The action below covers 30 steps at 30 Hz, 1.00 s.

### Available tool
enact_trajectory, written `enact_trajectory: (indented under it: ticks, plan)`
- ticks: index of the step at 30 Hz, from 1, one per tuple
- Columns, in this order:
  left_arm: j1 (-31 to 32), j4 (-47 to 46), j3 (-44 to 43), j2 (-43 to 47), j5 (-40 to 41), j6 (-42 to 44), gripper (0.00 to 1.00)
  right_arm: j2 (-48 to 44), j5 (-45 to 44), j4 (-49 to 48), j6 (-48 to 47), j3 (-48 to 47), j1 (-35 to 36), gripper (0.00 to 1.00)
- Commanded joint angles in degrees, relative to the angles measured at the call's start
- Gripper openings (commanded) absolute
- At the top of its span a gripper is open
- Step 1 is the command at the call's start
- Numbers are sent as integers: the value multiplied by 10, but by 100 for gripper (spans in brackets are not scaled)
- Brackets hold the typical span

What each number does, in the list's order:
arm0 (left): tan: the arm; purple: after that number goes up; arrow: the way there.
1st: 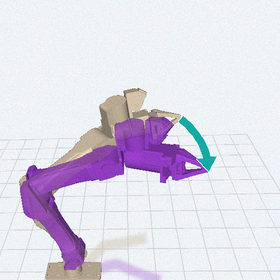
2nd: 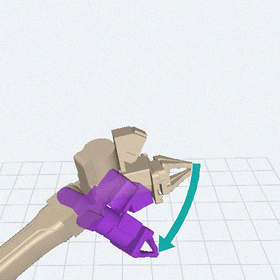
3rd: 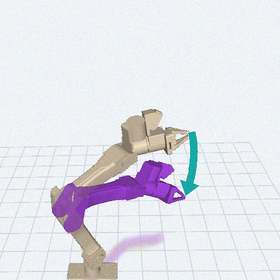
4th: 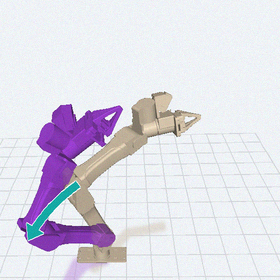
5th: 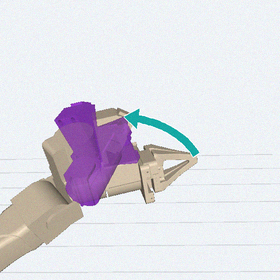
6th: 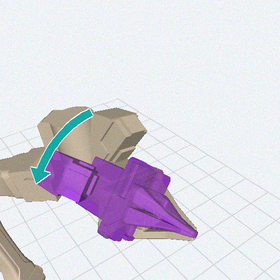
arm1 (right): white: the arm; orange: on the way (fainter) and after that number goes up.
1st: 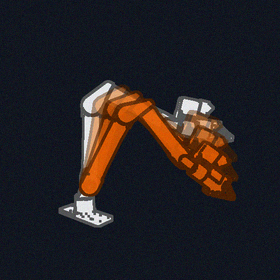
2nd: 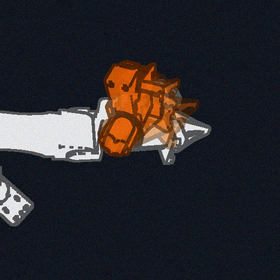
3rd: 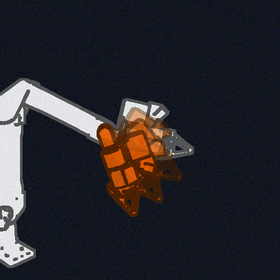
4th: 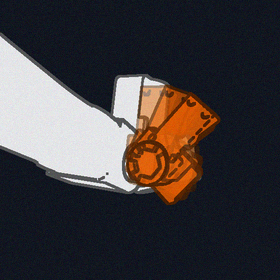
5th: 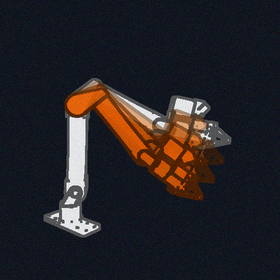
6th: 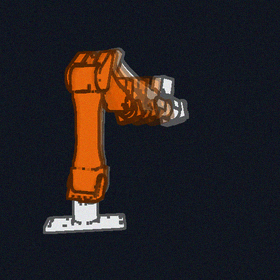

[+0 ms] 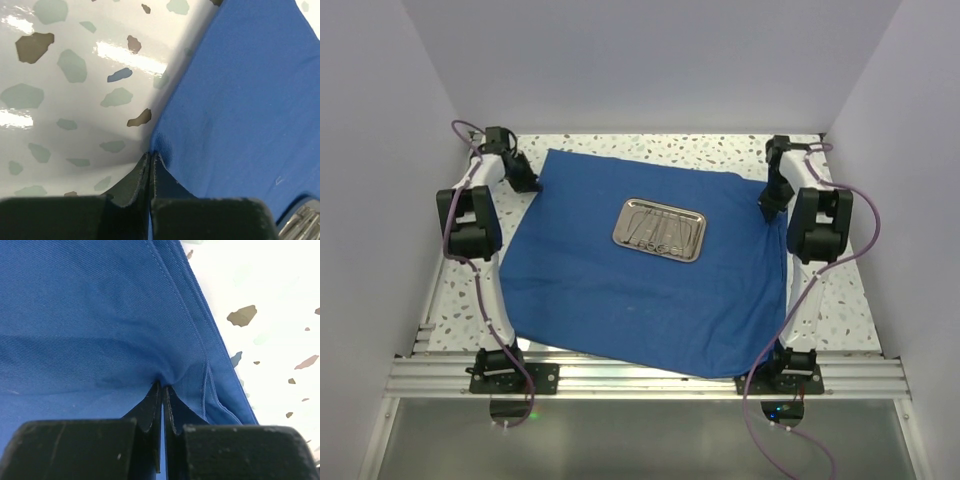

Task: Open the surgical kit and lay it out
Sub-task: Smooth out the surgical kit at the center of the board.

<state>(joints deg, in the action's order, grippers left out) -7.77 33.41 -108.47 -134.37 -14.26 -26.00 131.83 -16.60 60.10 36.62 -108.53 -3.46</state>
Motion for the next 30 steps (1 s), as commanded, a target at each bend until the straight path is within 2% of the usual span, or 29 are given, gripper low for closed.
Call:
enact_trajectory:
  ticks: [1,4,9,15,19,21,22,23,24,25,26,27,29,30]
  plan:
    - [-8,-14,-4,-32,-61,-22,0,70,28,-60,-5,-34,-9,0]
    - [-18,-35,-8,-29,-64,-46,0,90,57,-64,-6,-96,-3,0]
    - [-41,-62,-34,-20,-5,-91,0,128,125,-93,-2,-203,6,0]
    - [-73,-61,-129,-48,20,-117,0,224,162,-100,35,-365,5,0]
    - [-92,-36,-223,-91,34,-119,0,230,154,-139,58,-363,-4,0]
    - [-100,-43,-223,-92,21,-133,0,228,150,-145,67,-363,-12,0]
    - [-104,-53,-214,-87,13,-135,0,225,149,-145,68,-360,-15,5]
    - [-106,-57,-206,-83,-1,-136,3,221,147,-149,64,-355,-17,19]
    - [-105,-62,-197,-71,-4,-136,16,202,146,-157,60,-334,-18,54]
    - [-106,-63,-174,-64,-6,-137,33,190,146,-168,55,-319,-18,75]
    - [-105,-68,-162,-56,-11,-135,62,174,148,-189,44,-304,-18,93]
    - [-104,-71,-149,-46,-13,-132,82,151,151,-197,37,-293,-18,99]
    - [-102,-84,-105,-6,-9,-129,93,128,164,-218,21,-268,-20,98]
    - [-101,-93,-89,9,-10,-128,93,115,200,-239,27,-245,-23,98]
